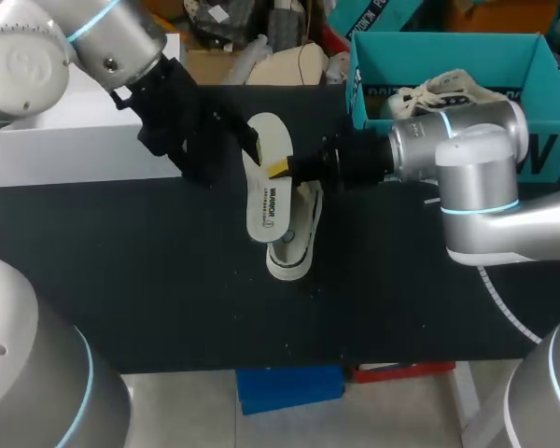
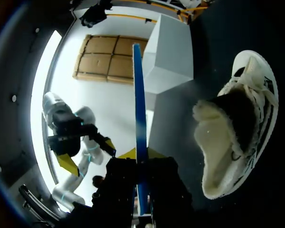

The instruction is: Take the shoe out of the shoebox, open the shoe tongue, remove and reinsert the insole, then place the shoe into the shoebox

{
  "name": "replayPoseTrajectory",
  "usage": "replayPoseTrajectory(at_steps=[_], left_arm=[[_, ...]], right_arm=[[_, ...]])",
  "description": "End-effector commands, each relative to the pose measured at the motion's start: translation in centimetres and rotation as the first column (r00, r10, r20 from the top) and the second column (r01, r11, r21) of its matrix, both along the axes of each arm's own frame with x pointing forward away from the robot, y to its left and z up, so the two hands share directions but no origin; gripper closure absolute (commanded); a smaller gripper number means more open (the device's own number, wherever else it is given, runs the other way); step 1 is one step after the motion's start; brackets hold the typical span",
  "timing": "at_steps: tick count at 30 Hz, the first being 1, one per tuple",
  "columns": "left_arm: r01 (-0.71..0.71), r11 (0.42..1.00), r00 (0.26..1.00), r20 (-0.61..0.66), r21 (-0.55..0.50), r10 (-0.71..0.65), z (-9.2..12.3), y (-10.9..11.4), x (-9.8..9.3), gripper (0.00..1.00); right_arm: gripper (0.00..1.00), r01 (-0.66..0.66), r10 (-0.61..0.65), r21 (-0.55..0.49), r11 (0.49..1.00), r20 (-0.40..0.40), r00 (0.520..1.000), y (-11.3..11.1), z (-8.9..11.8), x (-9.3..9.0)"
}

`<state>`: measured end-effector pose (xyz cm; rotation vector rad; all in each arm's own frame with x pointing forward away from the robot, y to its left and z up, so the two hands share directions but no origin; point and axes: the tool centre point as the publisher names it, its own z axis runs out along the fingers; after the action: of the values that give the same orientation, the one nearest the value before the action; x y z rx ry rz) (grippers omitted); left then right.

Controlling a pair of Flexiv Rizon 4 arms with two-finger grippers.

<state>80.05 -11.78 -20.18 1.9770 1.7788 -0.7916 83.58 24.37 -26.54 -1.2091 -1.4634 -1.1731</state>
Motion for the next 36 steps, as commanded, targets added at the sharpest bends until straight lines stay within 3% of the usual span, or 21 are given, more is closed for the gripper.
replayPoseTrajectory(at_steps=[1,11,13,15,16,19,27,29,36], left_arm=[[-0.042,0.912,0.998,-0.063,-0.408,0.018,-0.7,0.4,-0.1,0.0],[-0.042,0.912,0.998,-0.063,-0.408,0.018,-0.7,0.4,-0.1,0.0],[-0.047,0.833,0.999,-0.01,-0.551,0.049,0.1,0.0,-0.6,0.0],[-0.042,0.842,0.993,0.074,-0.537,0.096,-0.7,-0.2,-1.2,0.0],[-0.035,0.819,0.992,0.081,-0.573,0.098,-1.0,-0.2,-1.4,0.0],[-0.042,0.769,0.991,0.07,-0.638,0.112,-2.1,0.1,-1.6,0.0],[-0.029,0.701,0.989,0.083,-0.712,0.125,-3.3,0.6,-1.6,0.0],[-0.004,0.652,0.992,0.078,-0.758,0.096,-3.7,0.7,-1.5,0.0],[0.0,0.648,0.985,0.112,-0.762,0.131,-5.0,0.5,-0.4,0.0]], right_arm=[[1.0,0.001,-0.001,-0.003,1.0,-0.001,1.0,0.1,0.0,0.0],[1.0,0.001,-0.001,-0.003,1.0,-0.001,1.0,0.1,0.0,0.0],[1.0,0.001,-0.001,-0.003,1.0,-0.001,1.0,0.1,0.0,0.0],[1.0,0.001,-0.001,-0.003,1.0,-0.001,1.0,0.1,0.0,0.0],[1.0,0.001,-0.001,-0.003,1.0,-0.001,1.0,0.1,0.0,0.0],[1.0,0.001,-0.001,-0.003,1.0,-0.001,1.0,0.1,0.0,0.0],[1.0,0.001,-0.001,-0.003,1.0,-0.001,1.0,0.1,0.0,0.0],[1.0,0.001,-0.001,-0.003,1.0,-0.001,1.0,0.1,0.0,0.0],[1.0,0.001,-0.001,-0.003,1.0,-0.001,1.0,0.1,0.0,0.0]])
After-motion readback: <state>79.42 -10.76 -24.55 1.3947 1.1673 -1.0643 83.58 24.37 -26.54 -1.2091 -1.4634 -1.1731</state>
